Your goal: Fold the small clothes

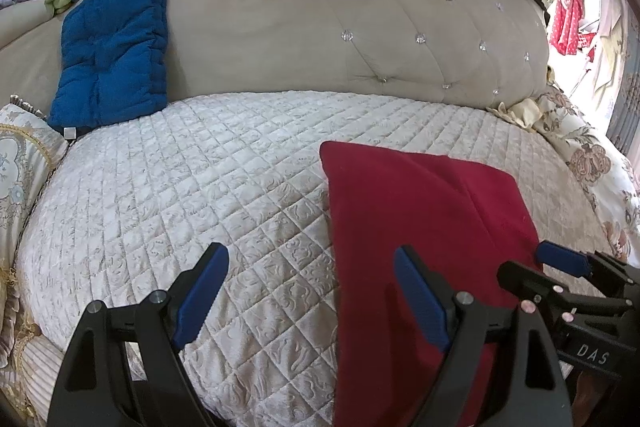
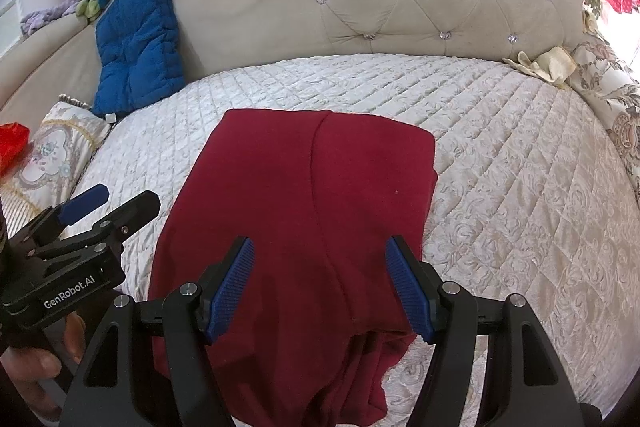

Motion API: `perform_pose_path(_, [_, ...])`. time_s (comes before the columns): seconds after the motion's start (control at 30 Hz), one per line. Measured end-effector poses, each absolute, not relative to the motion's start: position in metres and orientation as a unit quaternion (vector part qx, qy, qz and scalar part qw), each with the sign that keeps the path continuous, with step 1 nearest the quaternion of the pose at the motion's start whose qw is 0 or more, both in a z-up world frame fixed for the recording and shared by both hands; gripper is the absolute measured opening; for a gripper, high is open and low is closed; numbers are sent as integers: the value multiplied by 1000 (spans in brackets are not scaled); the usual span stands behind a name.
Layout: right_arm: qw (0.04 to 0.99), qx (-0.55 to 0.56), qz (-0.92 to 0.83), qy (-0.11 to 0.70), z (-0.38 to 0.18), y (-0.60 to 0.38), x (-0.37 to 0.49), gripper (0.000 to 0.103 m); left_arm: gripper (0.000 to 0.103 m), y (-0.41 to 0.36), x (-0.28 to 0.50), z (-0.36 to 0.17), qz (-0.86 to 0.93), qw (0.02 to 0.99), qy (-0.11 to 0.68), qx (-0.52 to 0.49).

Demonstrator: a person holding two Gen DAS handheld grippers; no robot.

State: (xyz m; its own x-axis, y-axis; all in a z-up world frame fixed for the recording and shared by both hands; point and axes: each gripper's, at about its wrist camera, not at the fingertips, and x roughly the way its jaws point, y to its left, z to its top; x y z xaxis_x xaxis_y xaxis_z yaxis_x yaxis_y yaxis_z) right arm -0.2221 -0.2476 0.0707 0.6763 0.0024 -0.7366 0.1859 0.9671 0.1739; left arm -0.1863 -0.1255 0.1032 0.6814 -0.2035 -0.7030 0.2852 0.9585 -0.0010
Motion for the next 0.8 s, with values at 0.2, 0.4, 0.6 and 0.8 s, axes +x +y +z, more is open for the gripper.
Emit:
perform_pose_path(0.2, [908, 118, -53, 399, 71, -245, -223, 49, 88, -126, -186, 102, -134, 915, 377, 54])
perform_pose_path(0.4, [908, 119, -52, 399, 71, -244, -222, 49, 88, -123, -185, 101, -133, 914, 379, 51])
perform_pose_path(0.6, [907, 119, -52, 400, 71, -242, -222, 49, 88, -124, -185, 101, -137, 914, 378, 51])
perform_pose_path(0.8, [907, 117, -50, 401, 71, -242, -221, 49, 88, -124, -185, 102, -147, 917, 367, 50])
